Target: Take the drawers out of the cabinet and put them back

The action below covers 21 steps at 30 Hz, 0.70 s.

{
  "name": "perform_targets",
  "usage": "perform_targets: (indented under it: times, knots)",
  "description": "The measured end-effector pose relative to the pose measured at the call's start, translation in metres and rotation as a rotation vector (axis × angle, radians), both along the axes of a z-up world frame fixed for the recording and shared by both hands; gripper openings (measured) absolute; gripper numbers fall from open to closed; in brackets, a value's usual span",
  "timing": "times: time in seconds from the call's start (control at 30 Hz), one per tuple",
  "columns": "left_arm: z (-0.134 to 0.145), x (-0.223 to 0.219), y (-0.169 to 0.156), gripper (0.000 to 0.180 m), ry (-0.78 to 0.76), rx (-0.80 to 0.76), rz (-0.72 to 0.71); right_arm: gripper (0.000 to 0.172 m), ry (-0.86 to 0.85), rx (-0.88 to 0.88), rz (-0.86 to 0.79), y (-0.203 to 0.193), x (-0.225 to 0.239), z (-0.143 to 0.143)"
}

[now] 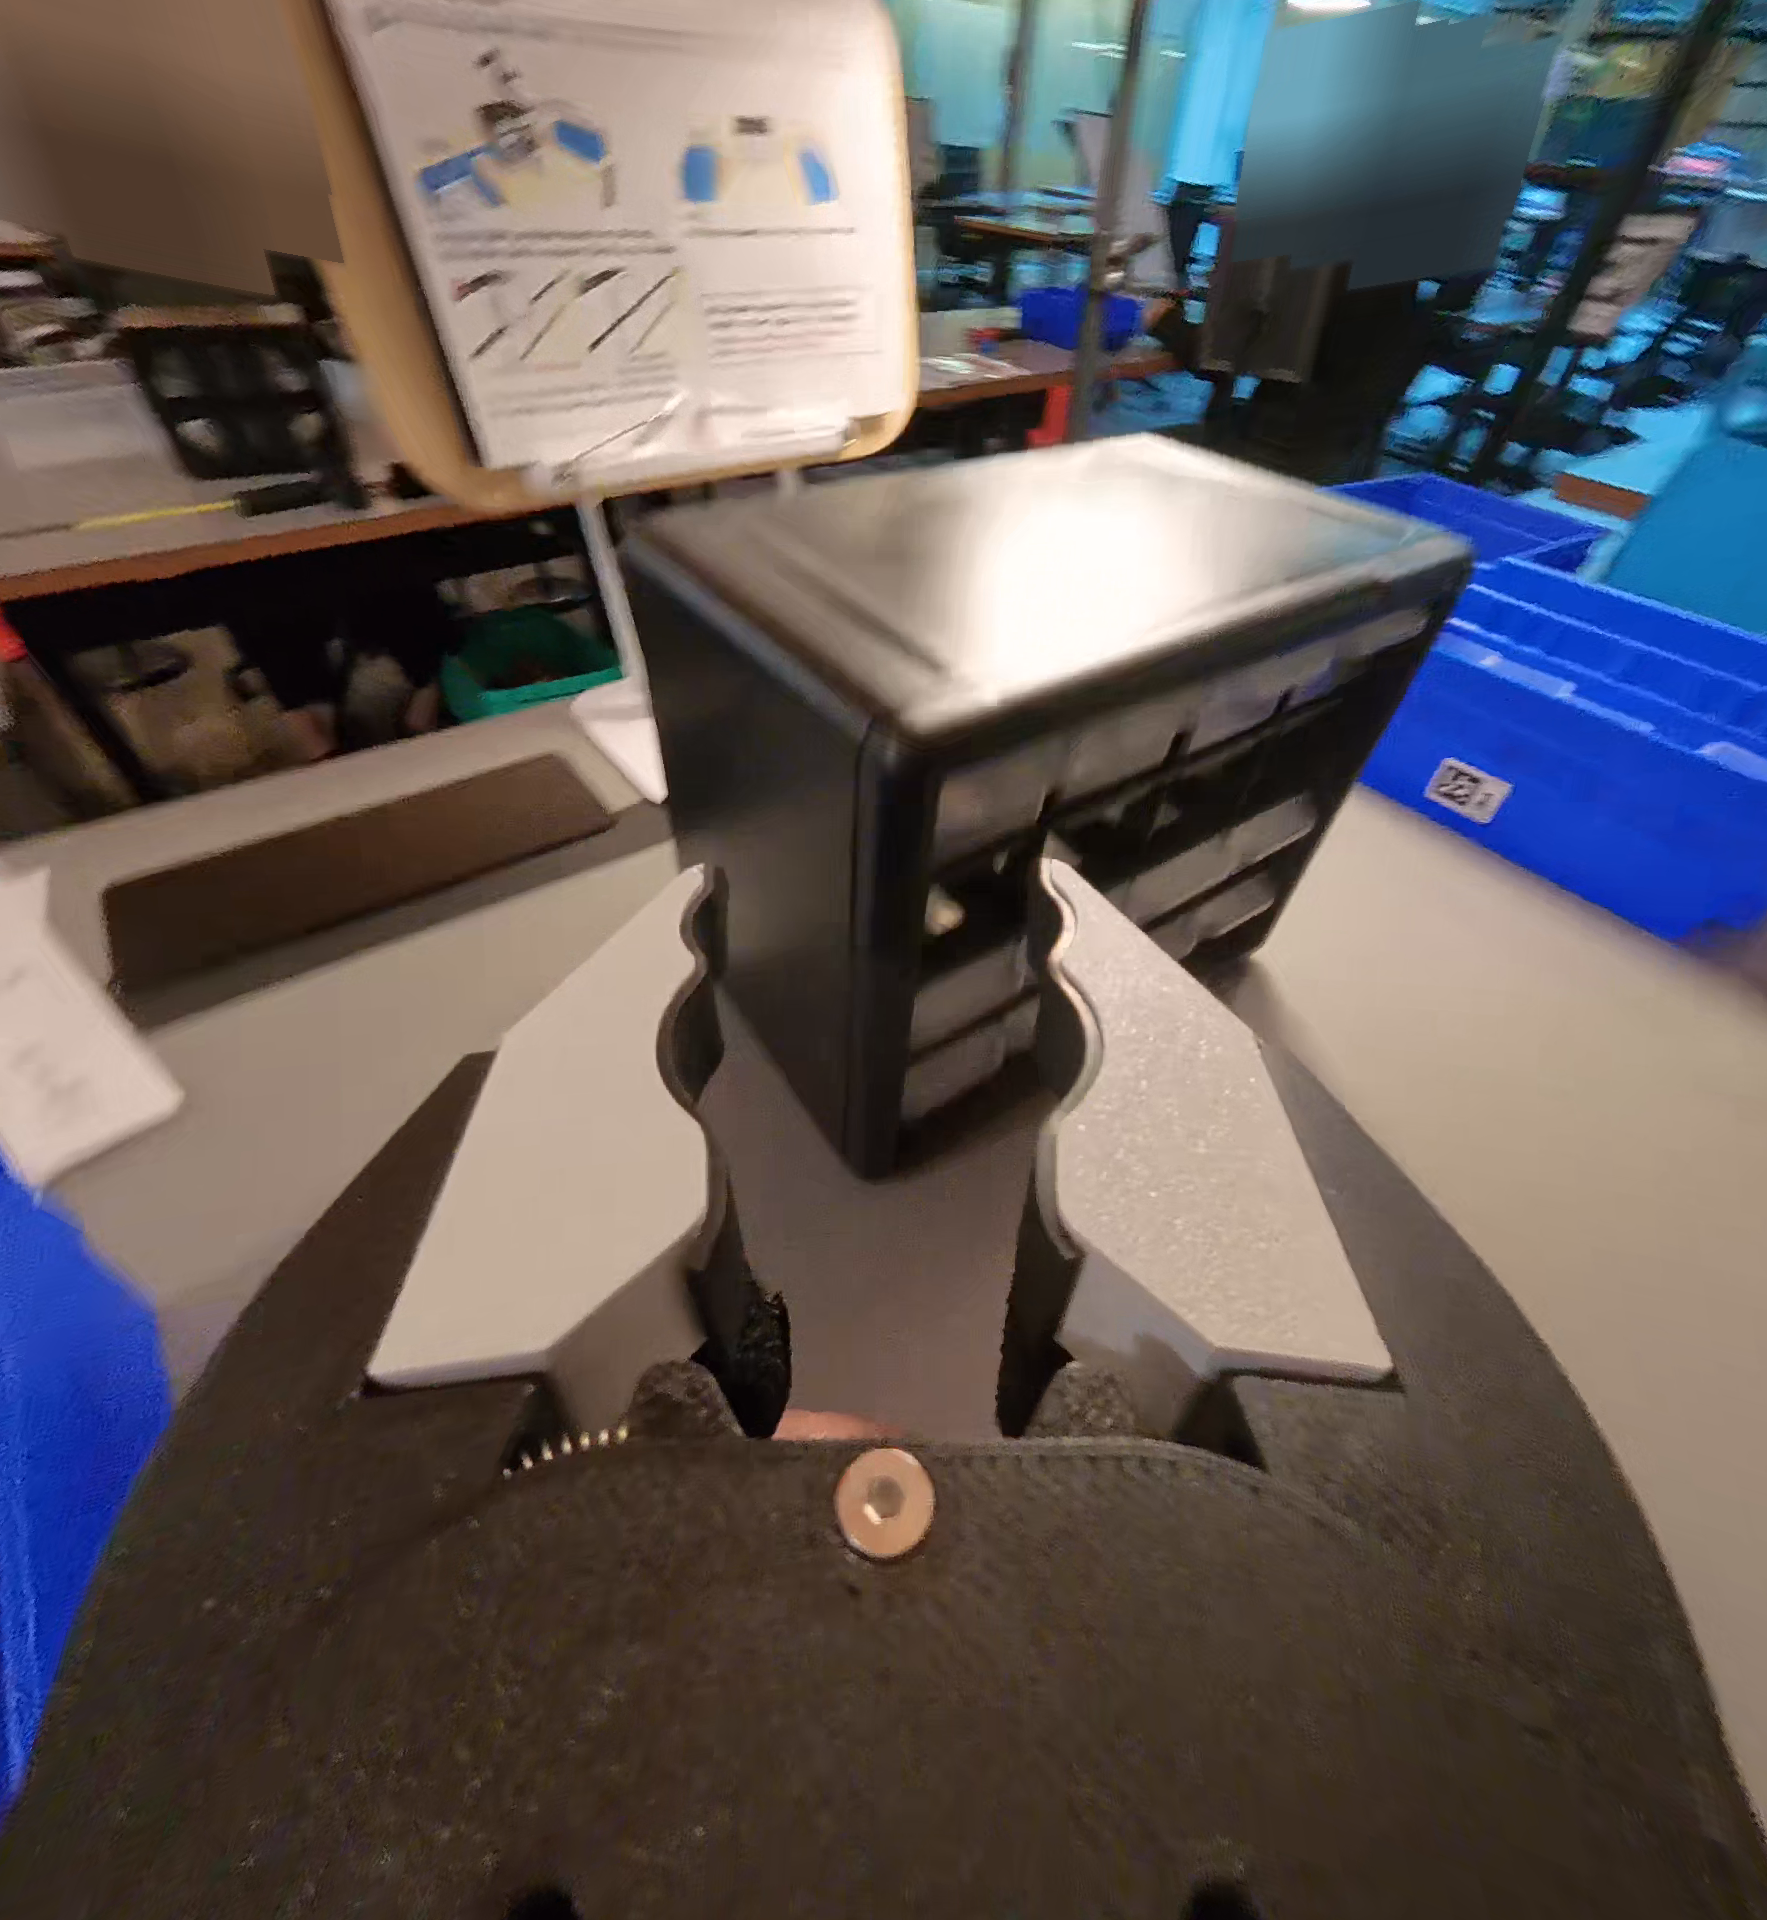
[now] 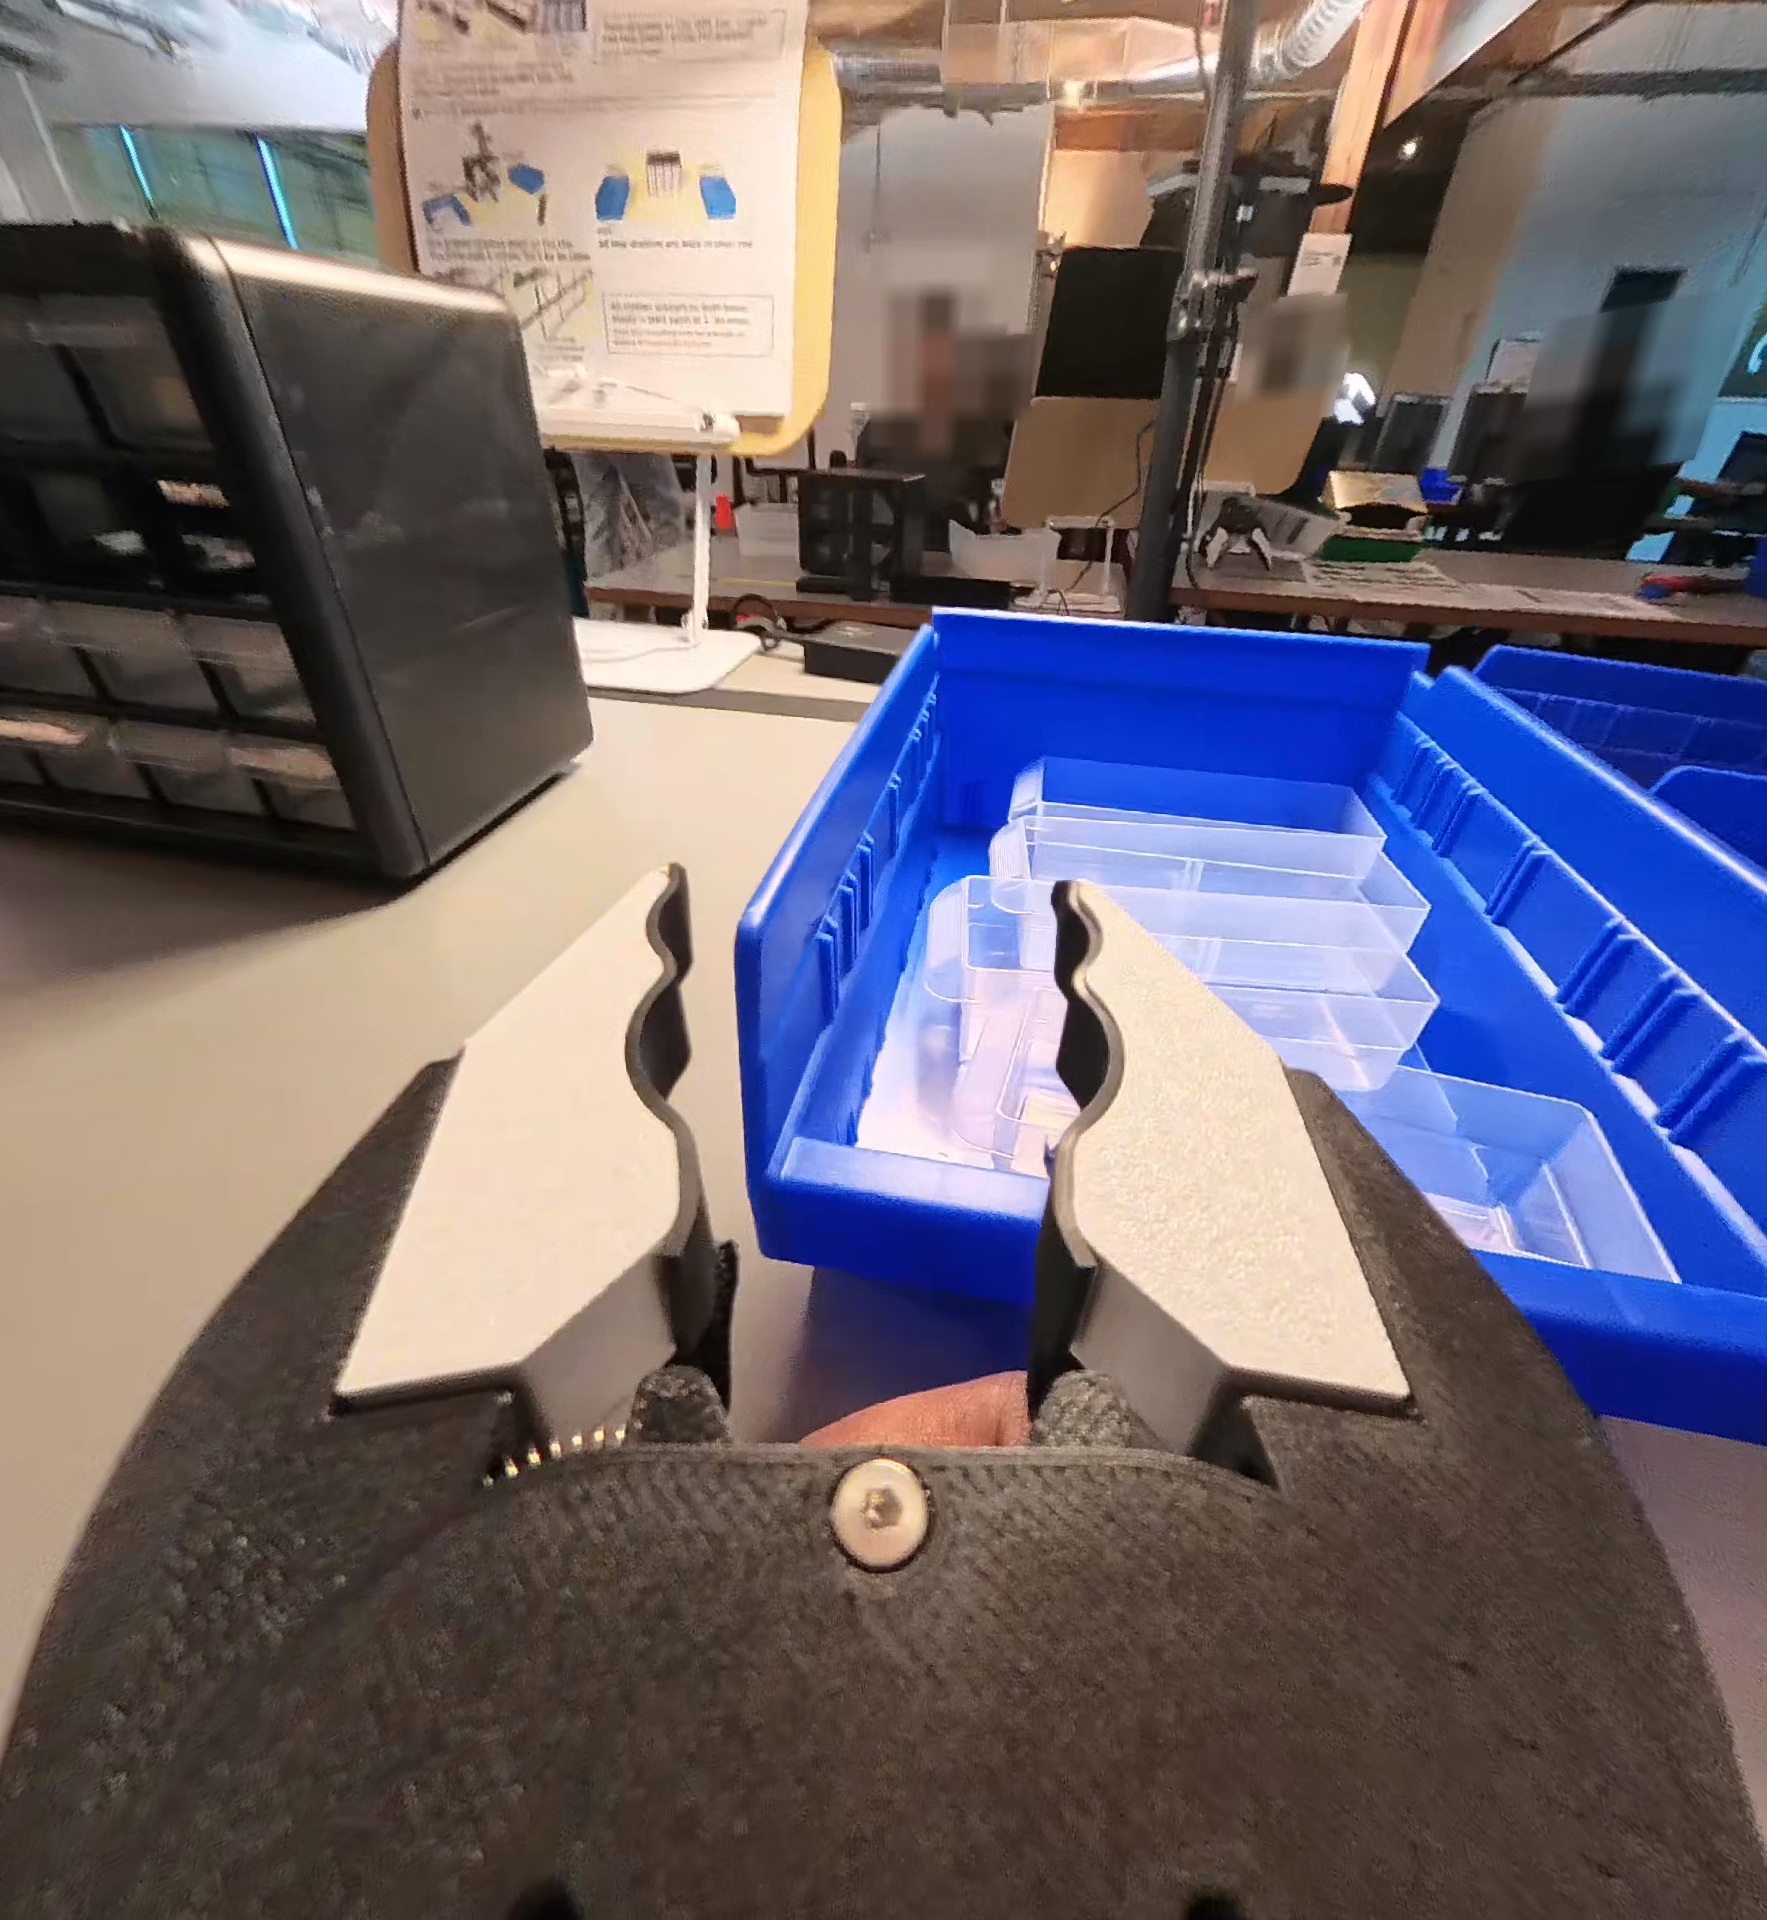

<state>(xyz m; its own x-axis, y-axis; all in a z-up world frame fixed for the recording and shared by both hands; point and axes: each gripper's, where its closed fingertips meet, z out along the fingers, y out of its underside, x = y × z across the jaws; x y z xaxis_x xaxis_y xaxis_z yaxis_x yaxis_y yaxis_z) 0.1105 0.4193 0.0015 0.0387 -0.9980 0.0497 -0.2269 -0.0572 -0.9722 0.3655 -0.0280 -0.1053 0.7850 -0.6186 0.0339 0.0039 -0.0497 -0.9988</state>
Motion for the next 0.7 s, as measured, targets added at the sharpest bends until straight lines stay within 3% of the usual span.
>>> perform_targets:
  times: [0.2, 0.37, 0.7]
  knots:
    - [-0.060, -0.102, 0.014, 0.061, 0.009, -0.020, 0.329, 0.072, -0.038, -0.075, 0.004, 0.008, -0.004, -0.005]
    - [-0.061, -0.171, 0.032, 0.065, 0.040, 0.089, 0.560, 0.074, -0.028, -0.033, 0.021, 0.006, -0.005, -0.002]
    - [-0.134, -0.194, 0.084, 0.065, 0.248, 0.041, 0.753, 0.097, -0.041, -0.105, 0.021, 0.014, -0.006, -0.008]
